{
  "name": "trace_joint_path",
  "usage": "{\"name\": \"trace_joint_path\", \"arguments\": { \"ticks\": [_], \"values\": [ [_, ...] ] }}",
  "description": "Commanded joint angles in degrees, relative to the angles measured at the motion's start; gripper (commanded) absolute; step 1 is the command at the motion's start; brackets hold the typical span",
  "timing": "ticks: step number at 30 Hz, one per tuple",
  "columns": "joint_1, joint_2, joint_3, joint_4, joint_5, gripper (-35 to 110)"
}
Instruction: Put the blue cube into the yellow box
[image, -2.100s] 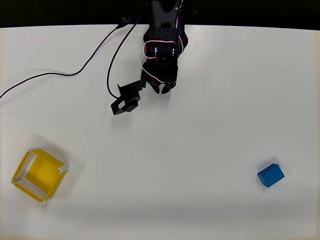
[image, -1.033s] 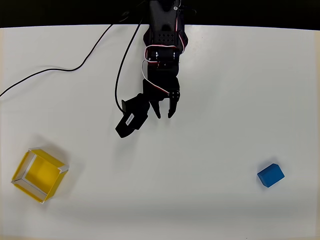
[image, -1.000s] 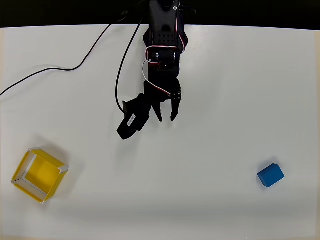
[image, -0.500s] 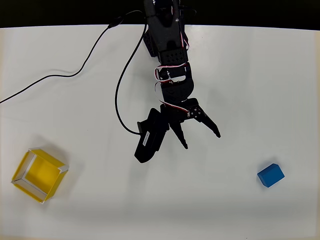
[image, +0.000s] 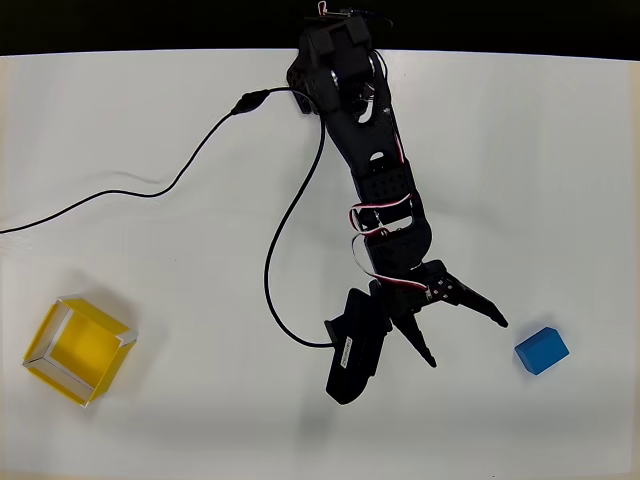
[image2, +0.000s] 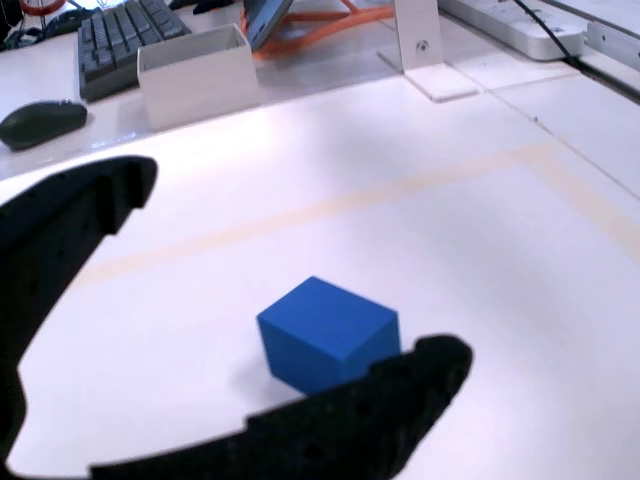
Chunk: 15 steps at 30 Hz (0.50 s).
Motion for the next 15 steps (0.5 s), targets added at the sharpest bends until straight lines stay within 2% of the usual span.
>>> {"name": "trace_joint_path", "arguments": {
  "ticks": [1, 7, 15],
  "values": [
    [-2.1, -1.1, -11.7, -2.2, -0.4, 54],
    [-4.3, -9.6, -17.6, -2.8, 0.3, 62],
    [-7.1, -20.0, -25.2, -2.8, -0.5, 64]
  ]
}}
